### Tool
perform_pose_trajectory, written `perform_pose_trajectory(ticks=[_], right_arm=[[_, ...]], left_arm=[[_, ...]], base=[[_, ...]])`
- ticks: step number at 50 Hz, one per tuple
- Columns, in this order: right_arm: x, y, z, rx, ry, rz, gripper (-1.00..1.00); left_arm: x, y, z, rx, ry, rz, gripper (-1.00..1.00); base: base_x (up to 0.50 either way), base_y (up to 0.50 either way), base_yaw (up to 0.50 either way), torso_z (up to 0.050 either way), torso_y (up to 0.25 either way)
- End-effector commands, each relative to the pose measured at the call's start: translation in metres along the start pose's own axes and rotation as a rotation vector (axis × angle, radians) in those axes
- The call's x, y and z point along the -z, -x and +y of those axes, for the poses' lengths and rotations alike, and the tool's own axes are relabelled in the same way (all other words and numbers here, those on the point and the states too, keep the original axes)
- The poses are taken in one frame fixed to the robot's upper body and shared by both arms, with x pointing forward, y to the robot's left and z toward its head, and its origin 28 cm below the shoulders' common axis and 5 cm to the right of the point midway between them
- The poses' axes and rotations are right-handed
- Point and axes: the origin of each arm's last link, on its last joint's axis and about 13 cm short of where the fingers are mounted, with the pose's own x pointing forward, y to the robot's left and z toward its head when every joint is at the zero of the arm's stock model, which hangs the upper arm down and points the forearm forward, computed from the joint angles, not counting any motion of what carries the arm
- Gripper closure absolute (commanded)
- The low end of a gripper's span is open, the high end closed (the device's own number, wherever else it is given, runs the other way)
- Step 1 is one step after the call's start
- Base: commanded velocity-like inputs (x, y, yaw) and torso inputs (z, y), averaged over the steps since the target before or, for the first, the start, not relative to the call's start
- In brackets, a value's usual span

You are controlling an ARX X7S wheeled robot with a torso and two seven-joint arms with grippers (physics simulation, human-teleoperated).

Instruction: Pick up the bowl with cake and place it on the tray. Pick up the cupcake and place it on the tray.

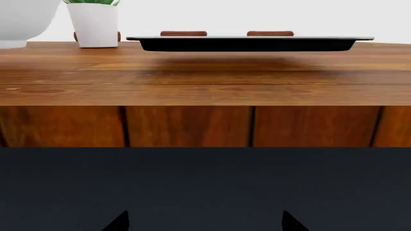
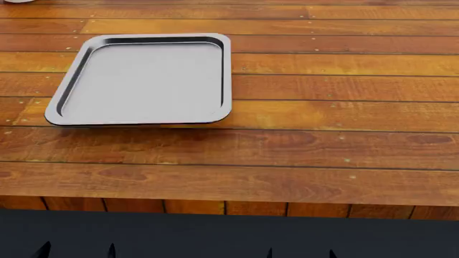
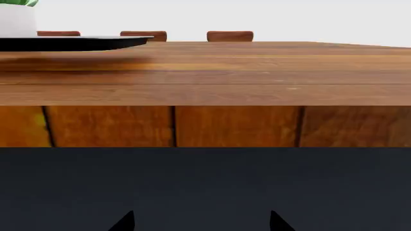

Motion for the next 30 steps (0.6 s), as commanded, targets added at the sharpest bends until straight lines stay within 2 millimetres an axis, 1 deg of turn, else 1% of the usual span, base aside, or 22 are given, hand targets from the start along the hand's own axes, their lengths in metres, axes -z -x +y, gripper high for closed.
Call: perform_pose_trajectory(ticks=[1, 2, 9, 19, 30], right_arm=[[0.0, 0.0, 0.0003, 0.0, 0.0, 0.0, -1.0], [-0.0002, 0.0002, 0.0001, 0.001, 0.0, -0.001, -1.0], [-0.0009, 0.0009, -0.0003, 0.006, -0.004, -0.001, -1.0], [-0.0009, 0.0009, -0.0008, 0.008, -0.008, 0.0, -1.0], [-0.001, 0.0008, -0.0009, 0.008, -0.006, -0.002, -1.0]], left_arm=[[0.0028, -0.0012, -0.0001, 0.0, 0.0, 0.0, -1.0], [0.0001, 0.0, 0.0, 0.0, 0.0, -0.001, -1.0], [-0.0018, 0.0009, -0.0003, 0.002, 0.001, -0.008, -1.0], [-0.0019, 0.0006, -0.0005, -0.004, -0.009, -0.006, -1.0], [-0.0016, 0.0008, -0.0006, -0.005, -0.016, -0.005, -1.0]], base=[[0.0, 0.0, 0.0, 0.0, 0.0], [0.0, 0.0, 0.0, 0.0, 0.0], [0.0, 0.0, 0.0, 0.0, 0.0], [0.0, 0.0, 0.0, 0.0, 0.0], [0.0, 0.0, 0.0, 0.049, 0.0]])
